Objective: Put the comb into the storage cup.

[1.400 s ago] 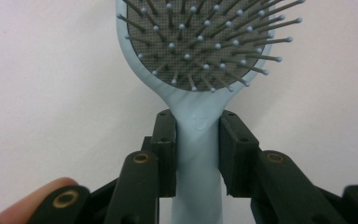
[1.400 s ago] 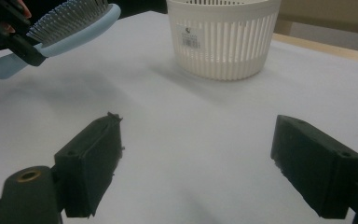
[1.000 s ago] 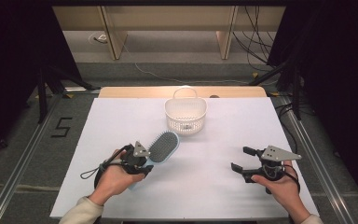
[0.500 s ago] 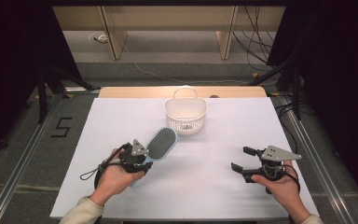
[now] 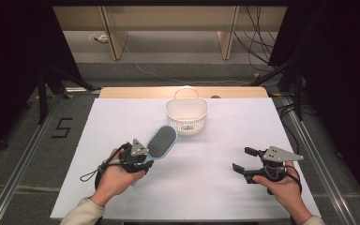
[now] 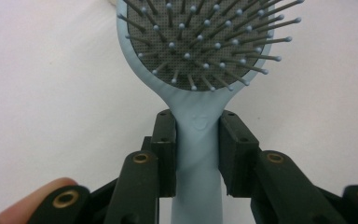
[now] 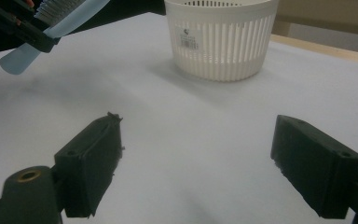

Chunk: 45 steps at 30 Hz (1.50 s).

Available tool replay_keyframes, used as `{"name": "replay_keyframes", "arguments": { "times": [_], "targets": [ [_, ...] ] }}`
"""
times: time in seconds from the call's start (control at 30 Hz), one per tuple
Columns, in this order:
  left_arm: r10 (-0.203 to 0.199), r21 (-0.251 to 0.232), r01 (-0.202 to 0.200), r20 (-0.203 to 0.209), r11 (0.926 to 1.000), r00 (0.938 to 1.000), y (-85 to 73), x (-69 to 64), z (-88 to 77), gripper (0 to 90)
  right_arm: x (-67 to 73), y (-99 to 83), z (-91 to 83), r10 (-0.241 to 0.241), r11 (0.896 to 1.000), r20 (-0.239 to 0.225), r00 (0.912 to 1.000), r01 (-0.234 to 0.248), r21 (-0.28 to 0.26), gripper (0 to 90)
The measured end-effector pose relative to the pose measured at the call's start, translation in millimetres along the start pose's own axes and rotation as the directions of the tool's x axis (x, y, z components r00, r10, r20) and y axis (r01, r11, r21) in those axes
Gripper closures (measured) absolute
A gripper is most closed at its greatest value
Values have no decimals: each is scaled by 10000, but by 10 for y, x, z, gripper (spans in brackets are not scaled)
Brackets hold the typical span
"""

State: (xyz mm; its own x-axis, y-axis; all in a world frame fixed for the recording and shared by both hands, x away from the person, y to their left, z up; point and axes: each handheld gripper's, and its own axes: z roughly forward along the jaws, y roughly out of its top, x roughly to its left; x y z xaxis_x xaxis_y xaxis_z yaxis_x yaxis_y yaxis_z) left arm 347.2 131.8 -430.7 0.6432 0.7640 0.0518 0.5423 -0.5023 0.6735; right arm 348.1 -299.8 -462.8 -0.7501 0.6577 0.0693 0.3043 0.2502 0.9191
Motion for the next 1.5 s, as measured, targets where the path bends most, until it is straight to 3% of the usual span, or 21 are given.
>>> {"name": "replay_keyframes", "arguments": {
  "times": [0.67, 1.03, 1.5],
  "targets": [
    [138, -257, -141, -130, 9996, 9998, -5, 25, 3, 697, 3, 2, -3, 10, 10000, -11, 10000, -10, -22, 174],
    [-223, -415, 217, -132, 9989, 9997, -2, 44, -8, 697, 4, 3, -4, 21, 10000, -5, 10000, -21, -25, 173],
    [-566, -1007, 548, -146, 9934, 9983, 13, 55, -20, 696, 7, 2, -1, 31, 10000, -19, 10000, -31, -37, 173]
  ]
}}
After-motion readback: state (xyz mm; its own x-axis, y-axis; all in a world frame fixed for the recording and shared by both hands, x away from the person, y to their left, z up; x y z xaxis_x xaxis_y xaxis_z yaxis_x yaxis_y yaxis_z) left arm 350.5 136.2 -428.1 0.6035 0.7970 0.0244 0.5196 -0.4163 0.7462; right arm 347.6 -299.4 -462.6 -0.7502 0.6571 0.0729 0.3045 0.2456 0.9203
